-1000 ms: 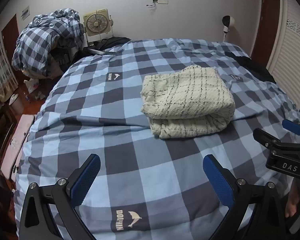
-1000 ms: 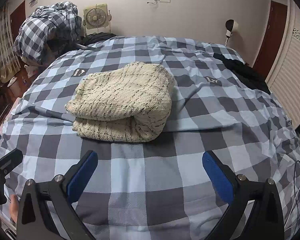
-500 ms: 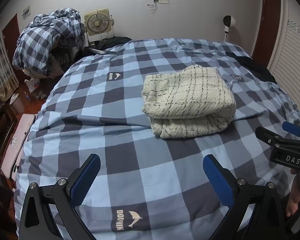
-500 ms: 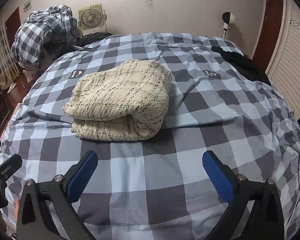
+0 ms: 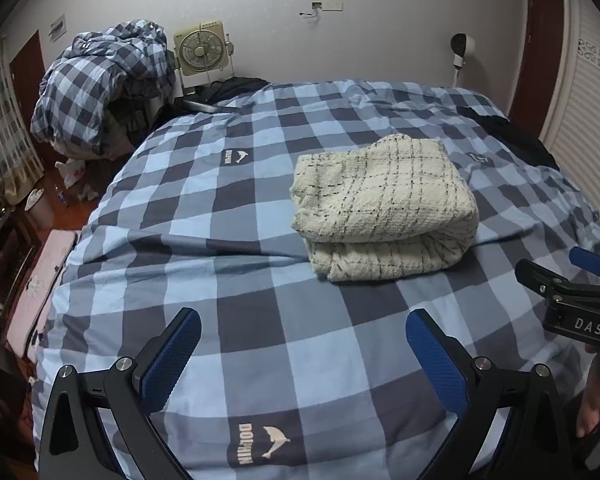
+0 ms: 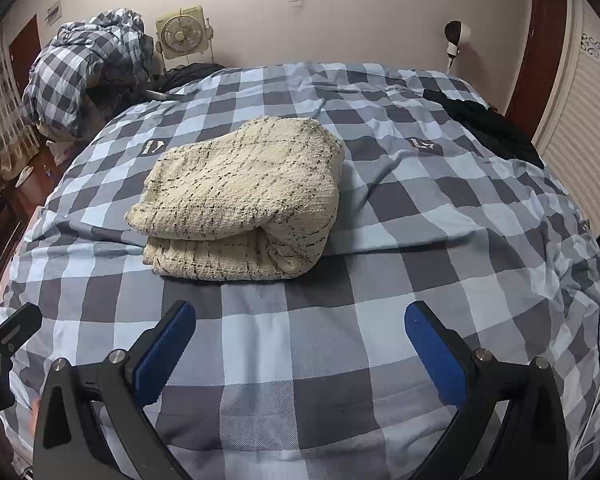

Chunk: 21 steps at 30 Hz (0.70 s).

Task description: Fold small clothes

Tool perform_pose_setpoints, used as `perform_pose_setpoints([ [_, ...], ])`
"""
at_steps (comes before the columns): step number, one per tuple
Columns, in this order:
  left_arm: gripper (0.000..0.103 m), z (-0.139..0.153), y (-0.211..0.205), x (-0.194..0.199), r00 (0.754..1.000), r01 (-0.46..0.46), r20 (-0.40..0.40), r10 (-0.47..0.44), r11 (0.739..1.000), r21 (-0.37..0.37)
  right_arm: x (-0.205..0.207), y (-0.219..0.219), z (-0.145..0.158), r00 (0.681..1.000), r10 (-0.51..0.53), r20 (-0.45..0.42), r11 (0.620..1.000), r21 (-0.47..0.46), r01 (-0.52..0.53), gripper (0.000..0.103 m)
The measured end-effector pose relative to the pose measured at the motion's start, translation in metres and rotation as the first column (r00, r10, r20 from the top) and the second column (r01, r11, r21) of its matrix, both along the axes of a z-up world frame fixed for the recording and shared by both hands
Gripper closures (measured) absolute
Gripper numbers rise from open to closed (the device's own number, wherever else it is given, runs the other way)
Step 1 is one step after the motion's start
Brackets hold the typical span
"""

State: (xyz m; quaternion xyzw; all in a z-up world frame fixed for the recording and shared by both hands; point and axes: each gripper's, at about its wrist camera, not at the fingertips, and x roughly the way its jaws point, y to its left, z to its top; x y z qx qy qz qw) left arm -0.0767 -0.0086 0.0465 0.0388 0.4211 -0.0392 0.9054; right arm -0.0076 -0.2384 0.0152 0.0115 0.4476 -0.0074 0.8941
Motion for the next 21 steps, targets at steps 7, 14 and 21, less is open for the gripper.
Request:
perform_pose_setpoints([
  [7, 0.000, -0.0019, -0.0008, 0.0026, 1.000, 0.001, -0.015, -0.001, 1.000, -0.001, 0.0011, -0.0005, -0.0004, 1.000, 0.003, 0.003, 1.000, -0.008, -0.003, 0.001],
  [14, 0.000, -0.0018, -0.0004, 0.0026, 1.000, -0.003, -0.012, 0.003, 1.000, 0.004, 0.0011, -0.0020, -0.0003, 1.000, 0.002, -0.002, 1.000, -0.001, -0.002, 0.001],
  [21, 0.000, -0.0033, -0.0021, 0.0022, 1.000, 0.003, -0.001, -0.003, 1.000, 0.019, 0.0012, -0.0014, 0.0001, 1.000, 0.000, -0.002, 1.000, -0.005, 0.000, 0.001],
])
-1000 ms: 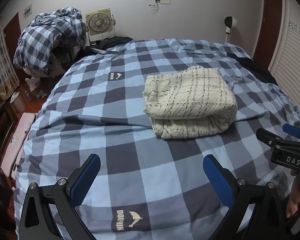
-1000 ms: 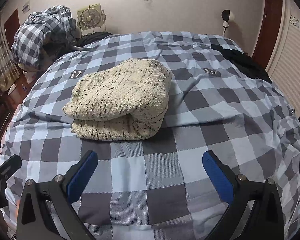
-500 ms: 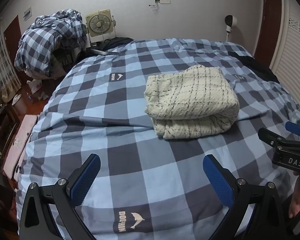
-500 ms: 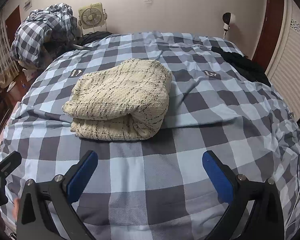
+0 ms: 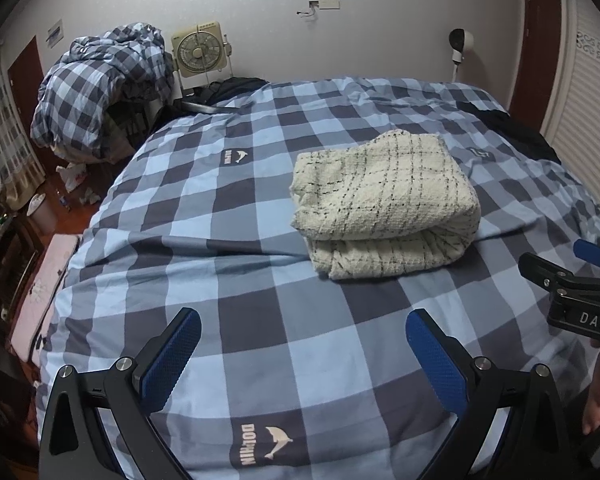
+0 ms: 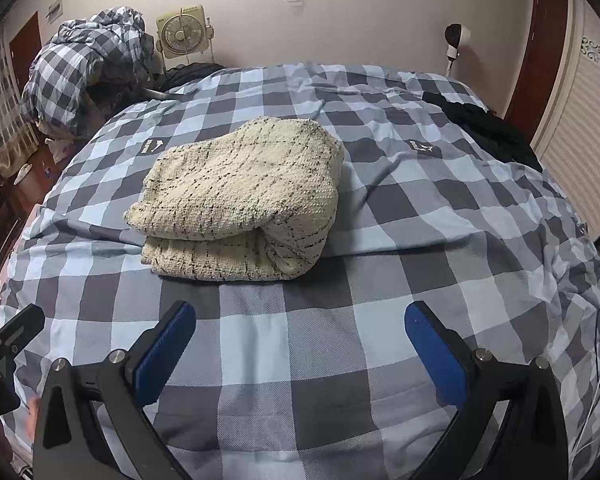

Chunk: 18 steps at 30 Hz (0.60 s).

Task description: Fold small clothes

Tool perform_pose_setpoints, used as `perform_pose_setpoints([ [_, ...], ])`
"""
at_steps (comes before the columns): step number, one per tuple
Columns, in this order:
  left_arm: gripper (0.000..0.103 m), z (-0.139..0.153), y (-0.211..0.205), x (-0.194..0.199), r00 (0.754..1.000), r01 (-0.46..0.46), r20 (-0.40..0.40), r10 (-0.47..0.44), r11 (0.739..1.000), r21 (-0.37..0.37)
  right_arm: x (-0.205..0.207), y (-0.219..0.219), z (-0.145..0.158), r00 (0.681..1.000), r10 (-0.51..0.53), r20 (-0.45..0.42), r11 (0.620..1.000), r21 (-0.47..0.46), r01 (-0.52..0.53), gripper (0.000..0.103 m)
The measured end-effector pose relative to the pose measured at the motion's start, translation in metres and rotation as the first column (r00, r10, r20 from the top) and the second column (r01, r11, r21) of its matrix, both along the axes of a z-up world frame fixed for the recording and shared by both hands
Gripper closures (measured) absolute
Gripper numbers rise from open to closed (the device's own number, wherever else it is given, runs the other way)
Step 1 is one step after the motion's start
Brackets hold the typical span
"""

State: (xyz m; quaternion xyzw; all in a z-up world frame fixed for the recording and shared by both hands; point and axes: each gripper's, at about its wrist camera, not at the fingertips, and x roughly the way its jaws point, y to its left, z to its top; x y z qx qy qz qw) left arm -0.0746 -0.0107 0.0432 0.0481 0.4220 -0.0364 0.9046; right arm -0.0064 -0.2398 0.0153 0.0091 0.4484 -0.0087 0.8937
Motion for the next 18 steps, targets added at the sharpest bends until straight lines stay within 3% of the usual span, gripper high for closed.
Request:
perform_pose_setpoints([
  [18, 0.000, -0.0055, -0.0018, 0.0006, 0.999, 0.008, -0.038, -0.009, 1.000, -0.021, 0.0024, -0.0008, 0.0003, 1.000, 0.004, 0.000, 1.000, -0.004, -0.004, 0.001],
])
